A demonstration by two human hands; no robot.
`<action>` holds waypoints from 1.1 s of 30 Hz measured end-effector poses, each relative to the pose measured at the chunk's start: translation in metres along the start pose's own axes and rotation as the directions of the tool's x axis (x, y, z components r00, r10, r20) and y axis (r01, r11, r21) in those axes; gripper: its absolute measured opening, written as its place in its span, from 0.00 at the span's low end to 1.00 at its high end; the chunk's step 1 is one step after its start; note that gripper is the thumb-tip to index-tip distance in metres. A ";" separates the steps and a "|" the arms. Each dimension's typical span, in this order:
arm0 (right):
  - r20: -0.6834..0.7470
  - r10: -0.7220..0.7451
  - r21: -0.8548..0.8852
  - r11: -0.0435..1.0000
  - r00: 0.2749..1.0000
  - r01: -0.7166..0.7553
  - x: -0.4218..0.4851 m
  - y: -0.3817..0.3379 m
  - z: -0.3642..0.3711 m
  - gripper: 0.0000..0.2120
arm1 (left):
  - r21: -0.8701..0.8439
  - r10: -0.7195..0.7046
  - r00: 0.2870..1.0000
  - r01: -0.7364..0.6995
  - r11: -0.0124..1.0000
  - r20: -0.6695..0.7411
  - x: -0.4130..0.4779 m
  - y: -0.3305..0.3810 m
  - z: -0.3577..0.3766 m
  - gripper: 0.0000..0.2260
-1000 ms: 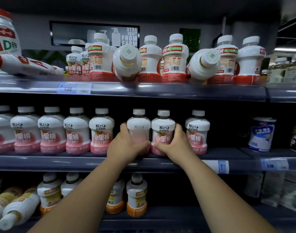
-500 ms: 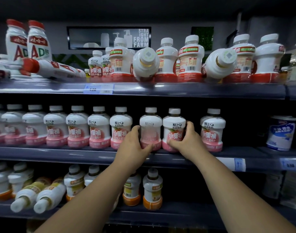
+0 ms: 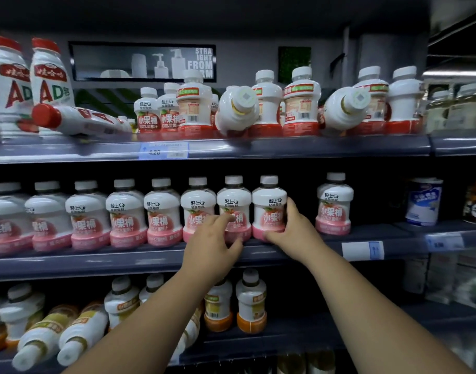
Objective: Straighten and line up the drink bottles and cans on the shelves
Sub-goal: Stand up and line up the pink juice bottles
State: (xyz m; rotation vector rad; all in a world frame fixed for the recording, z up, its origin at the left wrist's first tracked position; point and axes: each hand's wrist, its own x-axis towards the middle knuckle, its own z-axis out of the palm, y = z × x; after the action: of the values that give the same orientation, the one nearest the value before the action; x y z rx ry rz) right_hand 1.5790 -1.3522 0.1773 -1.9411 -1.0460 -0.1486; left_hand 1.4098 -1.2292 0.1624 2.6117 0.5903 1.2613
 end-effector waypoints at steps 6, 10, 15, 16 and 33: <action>-0.207 -0.021 -0.029 0.999 0.978 0.016 -0.034 0.024 -0.008 0.37 | -0.084 0.109 0.994 -0.106 0.991 0.024 -0.005 0.021 0.017 0.22; -0.284 -0.028 -0.008 1.000 0.958 0.027 -0.044 0.044 -0.033 0.32 | -0.136 0.180 0.983 -0.172 0.976 0.044 -0.005 0.050 0.039 0.23; -0.391 0.009 0.059 0.998 0.920 0.015 -0.035 0.073 -0.073 0.30 | -0.094 0.222 0.968 -0.233 0.968 -0.115 0.015 0.085 0.061 0.25; -0.384 0.022 0.064 0.998 0.923 0.003 -0.030 0.080 -0.080 0.31 | -0.073 0.214 0.965 -0.226 0.971 -0.150 0.021 0.090 0.065 0.26; -0.022 -0.045 0.105 0.993 0.999 0.047 0.032 0.114 -0.119 0.44 | 0.395 0.021 0.963 0.090 0.914 -0.269 0.070 0.095 0.088 0.29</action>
State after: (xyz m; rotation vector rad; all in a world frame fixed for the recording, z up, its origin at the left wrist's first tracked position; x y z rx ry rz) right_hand 1.7150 -1.4498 0.1882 -1.8181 -1.0651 -0.1352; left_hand 1.5435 -1.2843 0.1887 2.7424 1.0432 1.6506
